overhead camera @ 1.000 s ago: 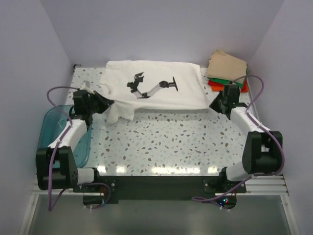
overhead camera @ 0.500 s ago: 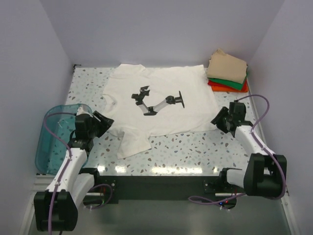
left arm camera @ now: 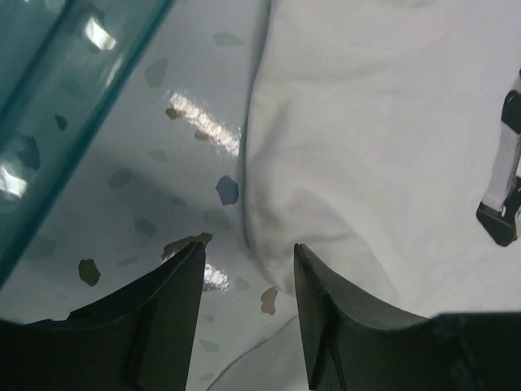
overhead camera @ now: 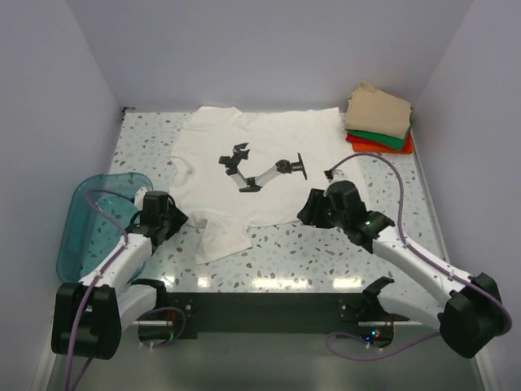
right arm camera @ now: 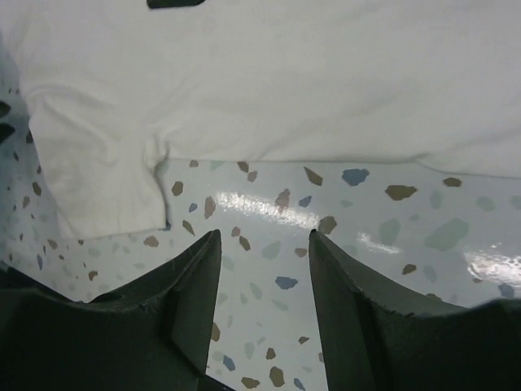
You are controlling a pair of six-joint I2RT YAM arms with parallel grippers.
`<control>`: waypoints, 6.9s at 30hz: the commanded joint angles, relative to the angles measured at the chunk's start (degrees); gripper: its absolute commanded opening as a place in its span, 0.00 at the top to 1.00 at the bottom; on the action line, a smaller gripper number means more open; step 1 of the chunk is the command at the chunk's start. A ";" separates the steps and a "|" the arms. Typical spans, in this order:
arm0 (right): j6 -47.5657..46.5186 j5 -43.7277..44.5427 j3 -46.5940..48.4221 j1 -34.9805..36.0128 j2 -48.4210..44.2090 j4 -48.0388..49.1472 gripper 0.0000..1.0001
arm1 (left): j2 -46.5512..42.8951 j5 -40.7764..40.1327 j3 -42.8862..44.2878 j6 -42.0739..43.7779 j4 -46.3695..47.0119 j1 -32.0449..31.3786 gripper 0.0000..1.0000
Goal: Fold and stack the t-shirts
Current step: Flatten the tshirt out
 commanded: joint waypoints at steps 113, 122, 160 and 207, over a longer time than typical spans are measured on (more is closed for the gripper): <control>-7.53 -2.55 4.69 -24.02 3.86 -7.09 0.33 | 5.06 -22.57 5.21 -33.04 -29.77 -65.83 0.95; -4.46 -1.84 2.76 -34.73 9.13 -3.14 0.33 | -9.35 -21.43 6.52 -28.12 -31.17 -65.83 1.00; 2.31 3.61 -0.05 -43.63 22.76 5.75 0.87 | -26.33 -20.64 8.28 -21.70 -33.98 -65.83 1.00; 7.67 -9.13 34.30 -42.05 43.50 1.79 1.00 | 14.88 -8.96 41.32 13.99 -10.61 -19.08 1.00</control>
